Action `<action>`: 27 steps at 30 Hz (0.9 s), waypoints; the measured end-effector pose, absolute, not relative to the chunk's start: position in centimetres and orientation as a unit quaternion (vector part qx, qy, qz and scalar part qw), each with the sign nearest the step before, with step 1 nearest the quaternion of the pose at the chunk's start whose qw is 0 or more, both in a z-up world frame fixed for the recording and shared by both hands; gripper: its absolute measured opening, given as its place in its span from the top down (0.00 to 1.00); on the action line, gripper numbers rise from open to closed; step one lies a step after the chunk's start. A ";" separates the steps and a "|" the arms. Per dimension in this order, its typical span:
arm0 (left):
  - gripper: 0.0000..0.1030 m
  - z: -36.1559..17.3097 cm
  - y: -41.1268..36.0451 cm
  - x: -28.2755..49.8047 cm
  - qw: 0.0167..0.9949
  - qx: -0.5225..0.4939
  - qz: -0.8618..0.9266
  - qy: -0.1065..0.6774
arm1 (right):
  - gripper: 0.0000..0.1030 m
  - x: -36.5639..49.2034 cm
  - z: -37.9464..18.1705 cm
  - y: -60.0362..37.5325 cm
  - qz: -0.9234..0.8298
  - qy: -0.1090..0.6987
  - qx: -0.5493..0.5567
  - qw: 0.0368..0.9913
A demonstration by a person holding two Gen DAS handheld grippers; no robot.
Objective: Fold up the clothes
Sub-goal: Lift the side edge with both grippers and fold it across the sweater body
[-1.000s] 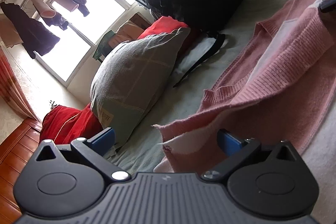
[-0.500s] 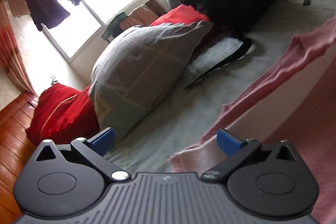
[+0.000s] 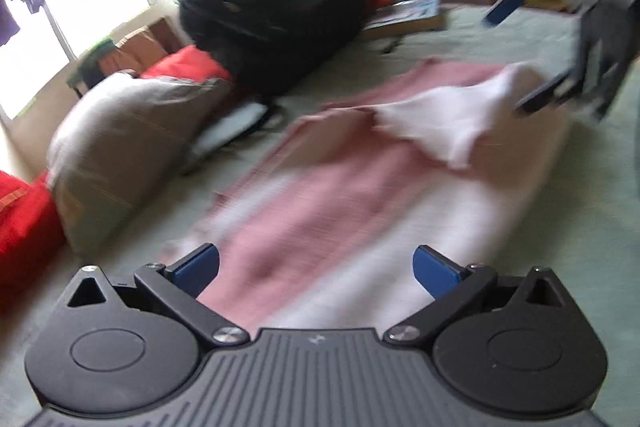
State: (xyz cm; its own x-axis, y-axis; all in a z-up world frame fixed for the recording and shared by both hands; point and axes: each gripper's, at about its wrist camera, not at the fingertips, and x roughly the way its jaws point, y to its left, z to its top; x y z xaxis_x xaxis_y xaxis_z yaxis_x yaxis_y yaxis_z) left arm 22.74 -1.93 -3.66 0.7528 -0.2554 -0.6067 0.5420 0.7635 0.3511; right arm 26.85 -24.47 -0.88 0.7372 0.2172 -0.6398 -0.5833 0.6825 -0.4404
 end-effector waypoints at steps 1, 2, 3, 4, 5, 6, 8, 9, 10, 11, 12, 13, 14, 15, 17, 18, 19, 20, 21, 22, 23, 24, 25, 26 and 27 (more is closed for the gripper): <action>0.01 -4.0 -2.2 21.7 0.898 0.255 -0.228 0.276 | 0.00 26.9 -1.6 -24.2 0.223 0.285 -0.337 0.869; 0.01 -4.4 -2.6 21.0 0.898 0.252 -0.229 0.278 | 0.00 27.0 -2.3 -23.8 0.218 0.289 -0.346 0.866; 0.01 -4.9 -3.0 20.3 0.897 0.250 -0.229 0.282 | 0.00 27.3 -3.1 -23.5 0.212 0.295 -0.352 0.863; 0.01 -5.3 -3.4 19.6 0.897 0.248 -0.229 0.285 | 0.00 27.6 -3.5 -23.2 0.207 0.297 -0.355 0.862; 0.01 -5.7 -3.8 19.2 0.897 0.246 -0.229 0.289 | 0.00 27.8 -3.5 -23.2 0.204 0.294 -0.356 0.863; 0.01 -6.0 -4.1 18.9 0.897 0.240 -0.229 0.293 | 0.00 28.0 -3.5 -23.1 0.202 0.290 -0.356 0.865; 0.01 -6.2 -4.4 18.4 0.897 0.222 -0.234 0.303 | 0.00 28.5 -3.2 -23.1 0.195 0.283 -0.353 0.870; 0.01 -6.3 -4.5 18.1 0.897 0.214 -0.237 0.305 | 0.00 28.9 -2.8 -23.5 0.192 0.278 -0.344 0.876; 0.01 -6.3 -4.6 17.9 0.898 0.210 -0.238 0.306 | 0.00 29.2 -2.4 -23.9 0.187 0.276 -0.335 0.882; 0.01 -6.4 -4.6 18.0 0.897 0.209 -0.239 0.307 | 0.00 29.7 -2.1 -24.5 0.181 0.275 -0.326 0.886; 0.01 -6.4 -4.7 18.0 0.897 0.209 -0.238 0.308 | 0.00 30.2 -1.7 -25.0 0.176 0.274 -0.317 0.891; 0.01 -6.5 -4.8 18.0 0.898 0.211 -0.235 0.307 | 0.00 30.6 -1.5 -25.5 0.170 0.274 -0.306 0.896; 0.01 -6.5 -4.9 18.0 0.898 0.214 -0.232 0.306 | 0.00 31.1 -1.3 -26.2 0.165 0.275 -0.294 0.900; 0.01 -6.5 -4.9 18.1 0.898 0.216 -0.230 0.305 | 0.00 31.6 -1.1 -26.9 0.160 0.279 -0.278 0.905; 0.01 -6.5 -4.8 18.4 0.898 0.214 -0.232 0.306 | 0.00 32.7 -1.0 -28.6 0.150 0.290 -0.237 0.915; 0.01 -6.5 -4.8 18.5 0.898 0.212 -0.233 0.306 | 0.00 33.3 -0.9 -29.5 0.143 0.296 -0.214 0.920; 0.01 -6.5 -4.8 18.6 0.899 0.210 -0.233 0.306 | 0.00 34.0 -1.0 -30.4 0.135 0.305 -0.190 0.923; 0.01 -6.5 -4.8 18.7 0.899 0.209 -0.233 0.306 | 0.00 34.7 -1.1 -31.3 0.126 0.314 -0.167 0.926; 0.01 -6.6 -4.8 18.9 0.899 0.207 -0.233 0.307 | 0.00 35.3 -1.2 -32.0 0.119 0.322 -0.145 0.928; 0.01 -6.6 -4.8 18.9 0.900 0.205 -0.231 0.308 | 0.00 35.7 -1.3 -32.7 0.114 0.328 -0.124 0.930; 0.01 -6.6 -4.8 19.0 0.900 0.203 -0.232 0.309 | 0.00 36.1 -1.5 -33.3 0.108 0.334 -0.103 0.931; 0.01 -6.7 -4.8 19.1 0.900 0.202 -0.233 0.309 | 0.00 36.5 -1.6 -34.0 0.102 0.340 -0.082 0.931; 0.01 -6.7 -4.8 19.1 0.900 0.201 -0.233 0.310 | 0.00 36.9 -1.8 -34.6 0.096 0.345 -0.060 0.932; 0.01 -6.7 -4.7 19.1 0.900 0.202 -0.233 0.310 | 0.00 37.3 -1.9 -35.2 0.091 0.351 -0.039 0.931; 0.01 -6.7 -4.7 19.1 0.900 0.203 -0.232 0.309 | 0.00 37.7 -2.1 -35.9 0.085 0.356 -0.018 0.930</action>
State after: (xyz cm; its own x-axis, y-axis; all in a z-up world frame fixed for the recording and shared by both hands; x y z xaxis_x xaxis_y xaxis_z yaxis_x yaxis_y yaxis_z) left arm 19.08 -4.69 -6.73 0.7010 -0.2923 -0.6505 0.5429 0.8103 0.2209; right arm 37.66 -35.86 -2.05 0.7319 0.1449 -0.6659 -0.1707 0.9850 0.0268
